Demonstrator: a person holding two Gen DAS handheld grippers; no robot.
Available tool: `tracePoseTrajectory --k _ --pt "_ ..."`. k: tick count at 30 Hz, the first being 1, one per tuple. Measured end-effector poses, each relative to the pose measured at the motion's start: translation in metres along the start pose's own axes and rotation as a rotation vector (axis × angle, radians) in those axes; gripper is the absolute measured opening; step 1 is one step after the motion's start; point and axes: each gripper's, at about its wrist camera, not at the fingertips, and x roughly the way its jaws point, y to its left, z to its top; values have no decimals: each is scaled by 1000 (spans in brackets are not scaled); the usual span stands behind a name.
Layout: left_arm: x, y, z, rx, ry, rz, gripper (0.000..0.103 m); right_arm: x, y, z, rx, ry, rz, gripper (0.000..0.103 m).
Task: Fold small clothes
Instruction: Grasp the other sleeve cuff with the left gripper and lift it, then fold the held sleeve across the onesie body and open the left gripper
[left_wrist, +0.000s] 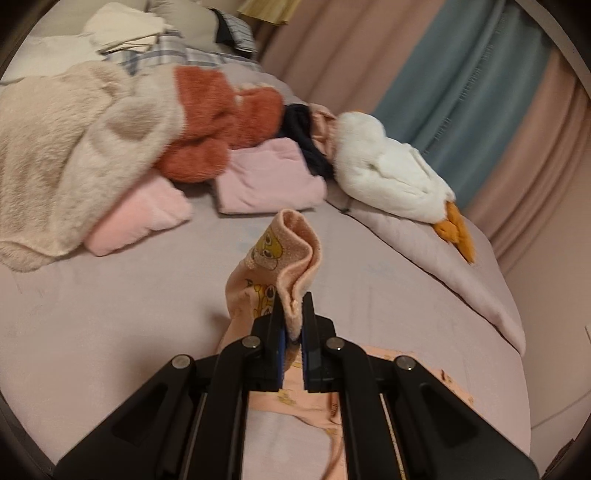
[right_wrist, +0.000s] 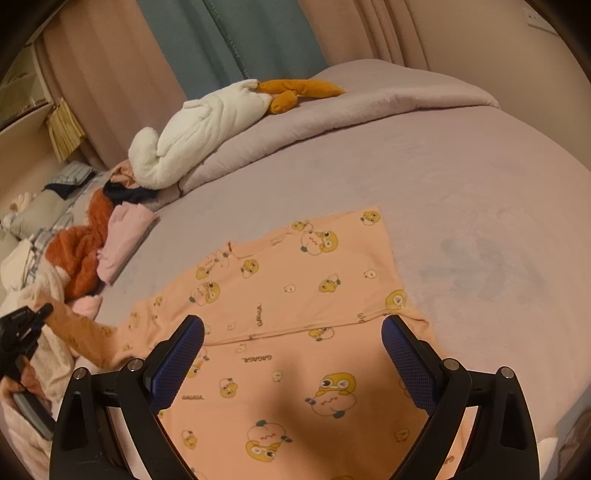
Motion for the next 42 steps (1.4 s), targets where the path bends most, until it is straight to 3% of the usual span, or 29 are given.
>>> tracePoseTrajectory --k 14,31,42 --pt "22 -80 -30 148 99 -93 5 -5 -20 1 43 -7 -2 96" --pt "47 -143 -84 291 233 -169 5 -5 -43 1 79 7 -7 96" --pt "96 -158 -138 302 430 -194 6 6 -51 -2 77 45 -10 96"
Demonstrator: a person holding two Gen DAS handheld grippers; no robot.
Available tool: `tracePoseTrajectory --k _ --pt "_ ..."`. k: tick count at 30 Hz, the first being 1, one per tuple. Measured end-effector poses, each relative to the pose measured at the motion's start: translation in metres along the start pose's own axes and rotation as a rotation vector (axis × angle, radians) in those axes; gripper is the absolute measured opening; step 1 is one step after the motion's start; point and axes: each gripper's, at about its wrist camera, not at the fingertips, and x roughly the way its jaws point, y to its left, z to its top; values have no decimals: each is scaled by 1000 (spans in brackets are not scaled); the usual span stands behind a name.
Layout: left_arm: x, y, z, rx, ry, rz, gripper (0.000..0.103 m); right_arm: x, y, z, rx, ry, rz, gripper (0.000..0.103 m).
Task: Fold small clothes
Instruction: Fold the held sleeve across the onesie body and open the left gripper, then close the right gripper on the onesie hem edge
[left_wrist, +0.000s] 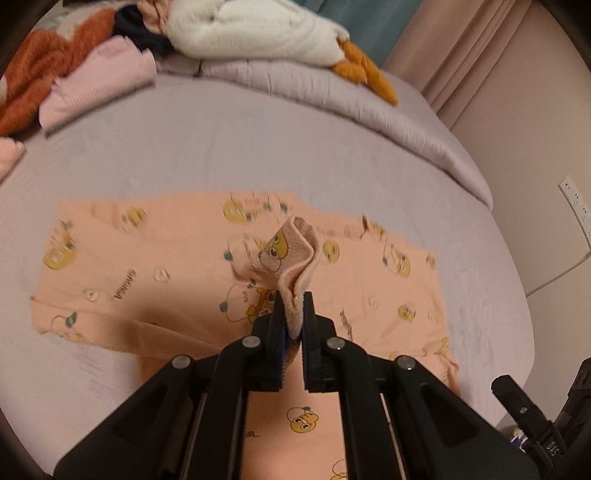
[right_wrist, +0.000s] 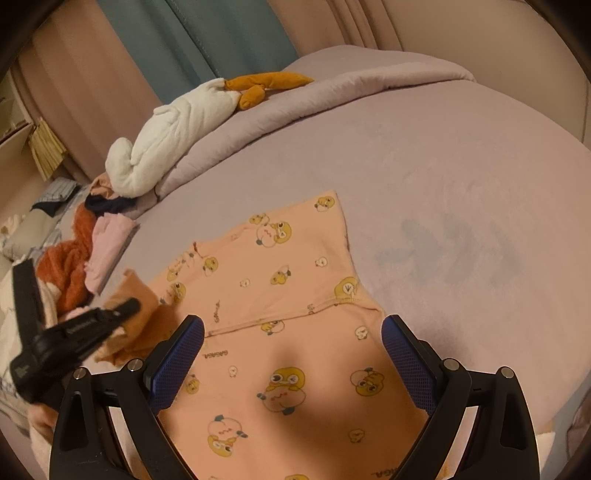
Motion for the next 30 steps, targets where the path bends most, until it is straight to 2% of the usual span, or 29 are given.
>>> tracePoseTrajectory --k 3,5,6,7,9,12,17,22,25,28,30 --pt "16 2 -6 -7 44 19 7 6 -2 1 -5 15 -2 96" --pt "23 4 -9 -19 74 9 14 10 -2 1 -8 28 2 96" --pt "23 6 -11 -30 89 -9 26 12 -2 2 -9 35 6 96" --pt "21 9 -12 -39 98 -24 43 14 -2 2 -12 41 11 96" --pt "12 12 -15 -41 83 -40 54 20 1 3 -23 60 24 96" --pt "-9 19 -15 -38 37 -22 62 27 9 7 -49 79 44 96" --pt "-52 56 -16 -124 -39 14 63 45 40 14 -119 130 122 96" --pt "-87 101 -23 -222 -107 135 63 77 77 10 -185 219 201 96" --pt "-100 123 -30 -285 -118 154 63 103 99 3 -203 290 245 96" --pt "-114 139 -40 -340 -139 169 63 123 112 -3 -207 339 245 90" --pt "-124 150 -47 -375 -155 184 63 136 119 -7 -207 363 228 81"
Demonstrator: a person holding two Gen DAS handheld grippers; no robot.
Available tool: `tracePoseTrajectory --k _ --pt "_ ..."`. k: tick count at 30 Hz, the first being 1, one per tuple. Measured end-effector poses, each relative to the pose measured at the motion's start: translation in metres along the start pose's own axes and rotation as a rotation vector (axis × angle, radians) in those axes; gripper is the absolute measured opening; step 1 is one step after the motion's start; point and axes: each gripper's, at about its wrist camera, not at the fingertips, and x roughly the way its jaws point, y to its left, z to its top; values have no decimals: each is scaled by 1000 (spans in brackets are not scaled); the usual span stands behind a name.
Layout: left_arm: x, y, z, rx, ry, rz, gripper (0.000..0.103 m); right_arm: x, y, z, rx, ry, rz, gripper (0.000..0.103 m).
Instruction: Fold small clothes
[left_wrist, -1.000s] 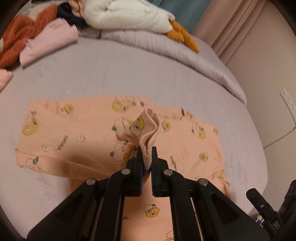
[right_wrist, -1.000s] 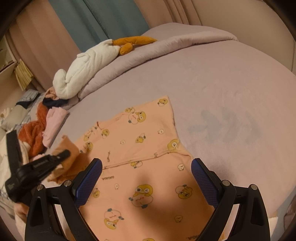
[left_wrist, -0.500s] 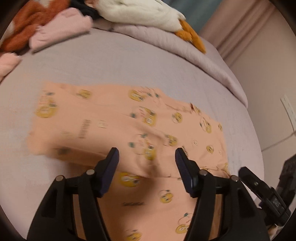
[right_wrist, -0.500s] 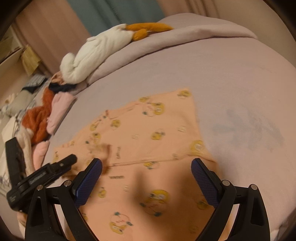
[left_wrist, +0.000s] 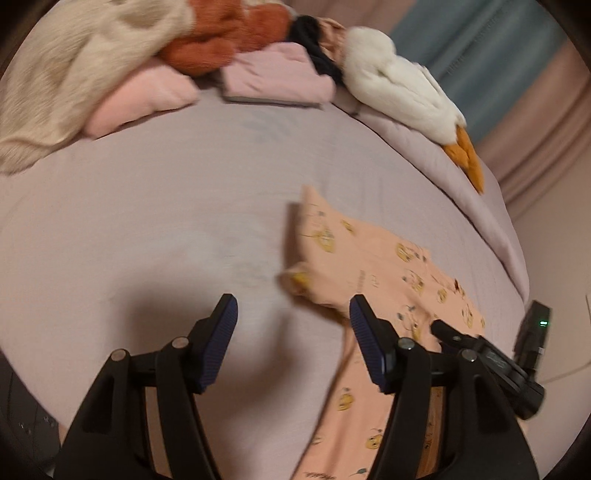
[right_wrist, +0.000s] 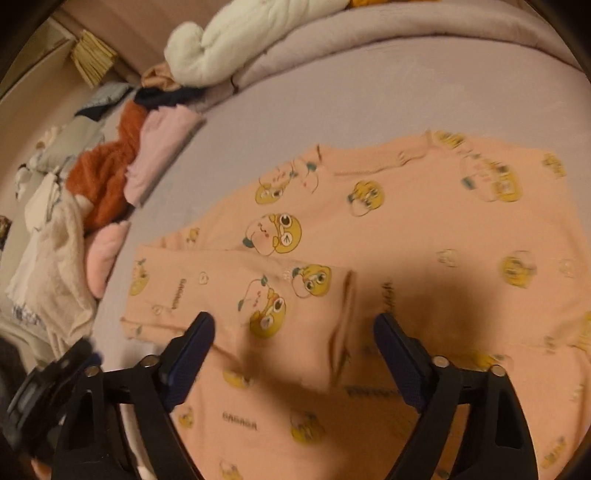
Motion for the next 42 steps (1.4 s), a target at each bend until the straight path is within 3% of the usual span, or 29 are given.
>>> tracePoseTrajectory --k 5,7,10,12,14,19,25,30,42 --pt "-13 26 -2 -50 -18 34 63 16 12 2 -44 -9 -83 78" --pt "-14 36 -1 -80 -25 23 63 17 23 -1 -97 -27 -161 66" --pt "-16 45 -1 -108 -25 20 63 17 28 -2 -144 -42 -241 40" --pt "-19 47 -2 -115 -27 13 63 12 28 -1 -165 -52 -242 17" --pt "-20 49 -2 -116 -30 20 63 8 26 0 -176 -44 -215 11" --pt "-22 56 -4 -134 -37 29 63 -13 37 0 -233 -100 -211 9" --pt "-20 56 -5 -142 -17 28 63 -57 55 9 -268 -208 -135 9" --pt "-16 49 -5 -126 0 12 63 -70 68 26 -269 -264 -113 9" --pt "-5 29 -2 -80 34 -4 66 -110 56 45 -225 -369 -116 9"
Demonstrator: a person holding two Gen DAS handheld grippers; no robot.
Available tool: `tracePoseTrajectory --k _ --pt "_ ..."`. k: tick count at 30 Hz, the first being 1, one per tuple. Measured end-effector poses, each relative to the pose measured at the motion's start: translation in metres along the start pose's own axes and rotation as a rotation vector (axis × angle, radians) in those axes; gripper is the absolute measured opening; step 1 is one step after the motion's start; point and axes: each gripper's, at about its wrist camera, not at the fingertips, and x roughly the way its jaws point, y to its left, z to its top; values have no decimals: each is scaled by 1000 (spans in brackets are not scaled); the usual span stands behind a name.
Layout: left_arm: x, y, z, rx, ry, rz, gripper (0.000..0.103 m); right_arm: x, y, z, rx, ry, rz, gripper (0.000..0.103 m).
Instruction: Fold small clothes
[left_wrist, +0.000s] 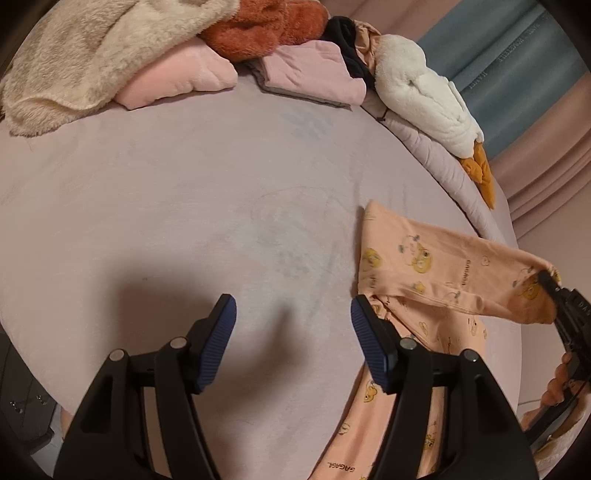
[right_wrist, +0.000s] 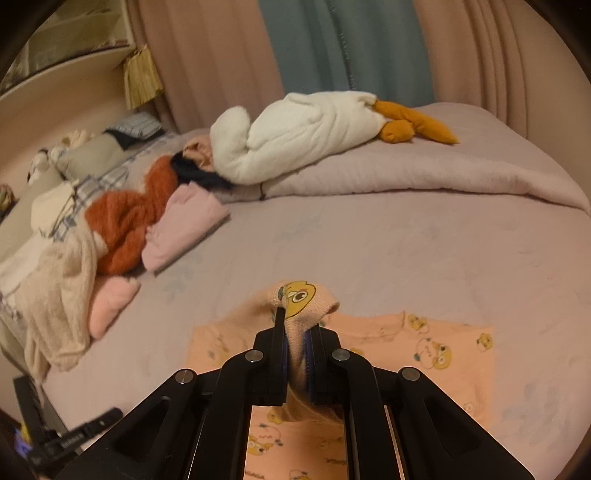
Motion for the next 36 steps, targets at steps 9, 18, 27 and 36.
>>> tracePoseTrajectory --k 9,18,27,36 --pt "10 -18 0 37 20 -13 67 -17 -29 10 64 -46 -27 9" --pt "19 -25 4 42 41 -9 69 -24 -55 9 112 -58 -76 9" --pt "32 -35 9 54 59 -6 74 -20 -85 -3 188 -41 -116 9" --pt "52 -49 20 87 70 -31 66 -13 -104 -14 213 4 -165 9"
